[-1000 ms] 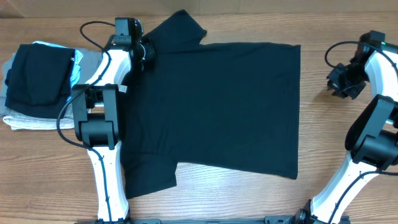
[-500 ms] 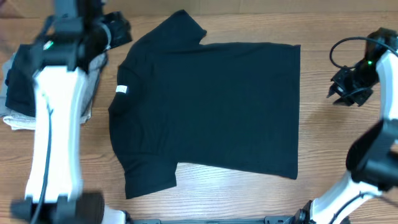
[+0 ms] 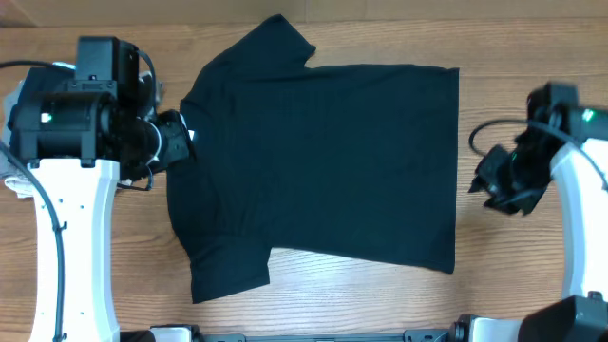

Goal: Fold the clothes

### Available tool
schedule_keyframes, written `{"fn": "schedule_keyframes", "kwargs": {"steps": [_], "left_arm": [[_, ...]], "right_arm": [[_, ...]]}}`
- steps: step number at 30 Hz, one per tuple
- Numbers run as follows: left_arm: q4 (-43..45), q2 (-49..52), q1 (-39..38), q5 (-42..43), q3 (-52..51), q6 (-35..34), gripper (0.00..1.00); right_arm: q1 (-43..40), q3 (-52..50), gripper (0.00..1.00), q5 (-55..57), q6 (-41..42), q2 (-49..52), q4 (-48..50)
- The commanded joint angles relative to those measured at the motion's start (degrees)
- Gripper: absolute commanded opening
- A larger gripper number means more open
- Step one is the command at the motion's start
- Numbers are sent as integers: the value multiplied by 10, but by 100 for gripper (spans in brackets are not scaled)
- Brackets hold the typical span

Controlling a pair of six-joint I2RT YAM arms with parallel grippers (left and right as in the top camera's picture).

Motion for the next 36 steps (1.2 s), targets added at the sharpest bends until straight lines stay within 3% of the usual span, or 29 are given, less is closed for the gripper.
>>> {"fn": "schedule_keyframes", "kwargs": {"steps": [1,3,4,10,18,26,31,36], "left_arm": [[8,-7,-2,-6,-55,-5,54],[17,-7,-2,-2,-89,-5,54],[23,-7,-2,5,-107,-5,54],[68,-7,-2,27,-206,-5,50],[104,-7,-2,26,-270,-5,50],[112,-7,-2,26,-281,-5,50],[112,-7,-2,24,-281,-5,50],[110,-7,-2,24,-281,-5,51]], "right_arm": [[1,-112,41,3,47,-37,43],[1,-158,64,2,61,-37,69],[1,-183,67,-1,68,-37,86],[1,-291,68,-19,102,-37,164],[1,-349,66,-26,122,-37,212],[1,-430,54,-61,139,-37,320],[1,-451,53,-52,148,-37,343],[1,-450,58,-59,139,-37,330]]}}
